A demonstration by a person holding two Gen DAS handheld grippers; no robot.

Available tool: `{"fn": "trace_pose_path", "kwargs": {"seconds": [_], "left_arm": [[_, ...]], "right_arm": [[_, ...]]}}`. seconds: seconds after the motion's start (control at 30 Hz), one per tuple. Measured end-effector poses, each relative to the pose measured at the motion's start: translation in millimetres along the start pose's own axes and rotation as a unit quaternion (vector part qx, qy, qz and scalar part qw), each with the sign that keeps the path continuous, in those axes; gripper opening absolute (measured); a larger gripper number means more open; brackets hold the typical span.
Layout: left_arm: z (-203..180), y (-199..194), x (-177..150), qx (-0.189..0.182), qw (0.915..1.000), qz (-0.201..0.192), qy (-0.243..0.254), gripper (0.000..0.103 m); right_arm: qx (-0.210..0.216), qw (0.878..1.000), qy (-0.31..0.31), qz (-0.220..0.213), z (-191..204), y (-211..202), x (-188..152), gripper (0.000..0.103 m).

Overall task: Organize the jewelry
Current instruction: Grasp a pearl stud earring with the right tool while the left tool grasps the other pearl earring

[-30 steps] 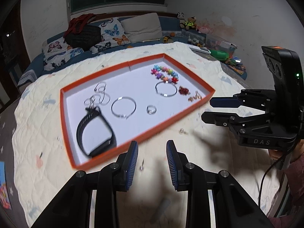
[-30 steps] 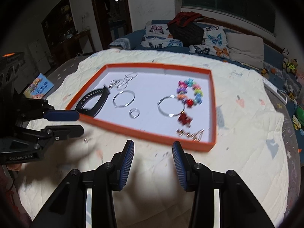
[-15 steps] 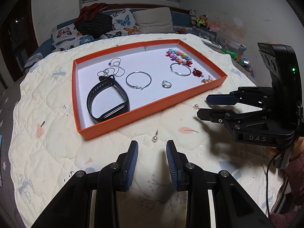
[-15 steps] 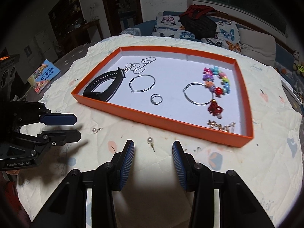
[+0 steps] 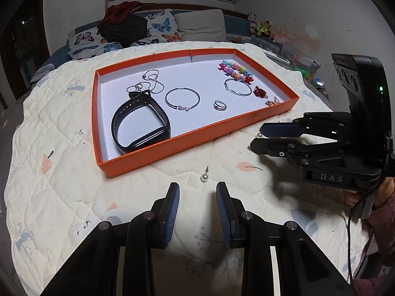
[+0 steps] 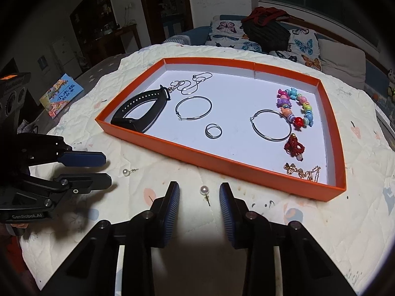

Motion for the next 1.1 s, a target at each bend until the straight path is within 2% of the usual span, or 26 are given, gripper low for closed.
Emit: {"fn": "trace_pose_path", "kwargs": {"seconds": [0.07,0.2,0.53,0.7,0.83,0.97,1.1], "left_arm": [[0.4,1.5,0.3,0.0,1.0,-0.001,0.001,0.033],[-1.4,4.8,1.5,-0.006,1.0,-0.002,0.004,0.033],[-4.3,12.4,2.4,-0.002,0.9998,-0.001,0.018,0.031],[-5.5,19.4,7.3,-0.003,0.9997,-0.003,0.024,0.021],[-8.7,22.9,8.2,0.003,0.9991,-0.007,0.042,0.018],[-9.6,25.2,9.4,0.005,0.9988,-0.011,0.047,0.008],[-9.8,24.0,10.7,0.003,0.9988,-0.017,0.046,0.007]], "right_arm": [[0.0,1.0,-0.003,0.0,0.8,1.1,1.0,0.036],[-0.002,1.0,-0.005,0.0,-0.1,2.1,1.1,0.027],[-0.008,1.0,-0.009,0.002,-0.3,2.2,0.5,0.017],[-0.01,1.0,-0.008,0.001,-1.5,2.1,0.6,0.015],[-0.009,1.0,-0.007,0.001,-1.3,2.1,0.6,0.014],[-0.008,1.0,-0.005,0.0,-2.5,1.0,0.8,0.013],[-0.004,1.0,-0.003,-0.001,-0.9,-1.8,1.1,0.013]]}}
Point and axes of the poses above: each gripper's, at about its wrist camera, not at the fingertips, and y roughly the way its jaws point, z to its left, x to its top, the point moved 10 cm from there along y, roughly the way its jaws point, and after that the axes turned 3 degrees about z, right-handed, at the moved point
